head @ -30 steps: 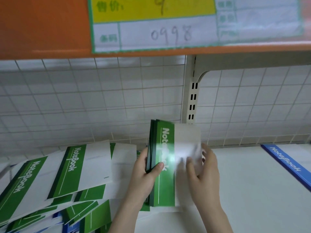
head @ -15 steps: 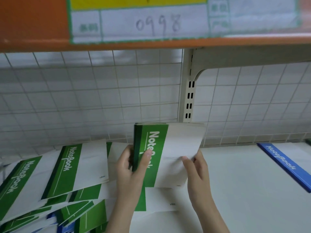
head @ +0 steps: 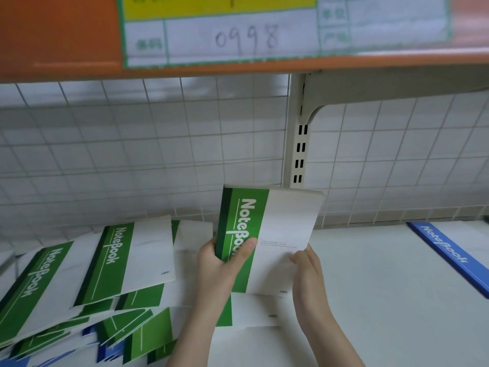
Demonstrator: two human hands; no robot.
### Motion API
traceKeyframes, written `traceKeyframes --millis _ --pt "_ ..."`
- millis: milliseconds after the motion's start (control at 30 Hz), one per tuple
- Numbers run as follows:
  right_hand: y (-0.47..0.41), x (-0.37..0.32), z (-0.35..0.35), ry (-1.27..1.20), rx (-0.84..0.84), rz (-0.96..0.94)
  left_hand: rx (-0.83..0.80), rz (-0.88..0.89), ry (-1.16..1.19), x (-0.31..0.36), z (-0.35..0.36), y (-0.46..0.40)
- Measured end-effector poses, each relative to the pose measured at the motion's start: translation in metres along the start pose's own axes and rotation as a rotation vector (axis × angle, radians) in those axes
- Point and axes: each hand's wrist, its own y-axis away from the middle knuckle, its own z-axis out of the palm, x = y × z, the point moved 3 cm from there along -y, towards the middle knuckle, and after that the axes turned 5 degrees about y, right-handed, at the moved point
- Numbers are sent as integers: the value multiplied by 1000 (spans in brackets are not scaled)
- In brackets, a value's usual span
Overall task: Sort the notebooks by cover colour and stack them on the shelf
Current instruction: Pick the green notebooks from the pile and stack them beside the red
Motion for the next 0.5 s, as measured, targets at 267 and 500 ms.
traceKeyframes --millis 267,500 --pt "0 -5 3 41 -26 -30 -8 48 -6 -6 -2 -3" --pt "7 -22 -8 163 -105 -111 -9 40 22 -3 2 0"
